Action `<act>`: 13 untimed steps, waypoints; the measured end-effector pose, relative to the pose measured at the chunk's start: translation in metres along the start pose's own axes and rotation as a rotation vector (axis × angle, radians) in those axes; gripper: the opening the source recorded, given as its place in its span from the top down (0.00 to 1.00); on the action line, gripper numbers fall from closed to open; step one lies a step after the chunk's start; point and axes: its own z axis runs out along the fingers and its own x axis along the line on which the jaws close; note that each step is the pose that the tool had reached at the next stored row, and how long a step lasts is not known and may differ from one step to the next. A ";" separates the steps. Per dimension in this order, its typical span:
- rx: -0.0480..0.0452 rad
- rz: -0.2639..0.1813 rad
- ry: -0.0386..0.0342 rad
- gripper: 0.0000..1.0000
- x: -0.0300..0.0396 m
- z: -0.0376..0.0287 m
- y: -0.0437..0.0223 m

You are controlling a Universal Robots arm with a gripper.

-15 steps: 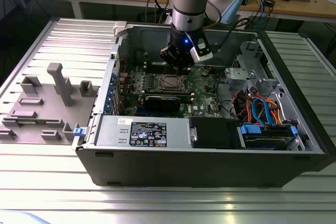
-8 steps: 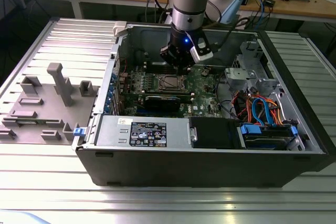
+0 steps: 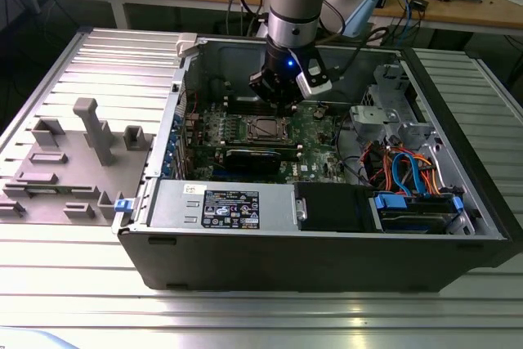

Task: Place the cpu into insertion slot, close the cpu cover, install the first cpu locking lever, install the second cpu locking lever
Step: 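Install the second cpu locking lever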

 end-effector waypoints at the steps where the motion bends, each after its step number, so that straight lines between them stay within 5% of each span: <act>1: 0.0000 0.000 0.0000 0.89 0.0000 0.0000 -0.0001; 13: 0.0000 0.000 0.0000 0.89 0.0000 -0.0002 -0.0026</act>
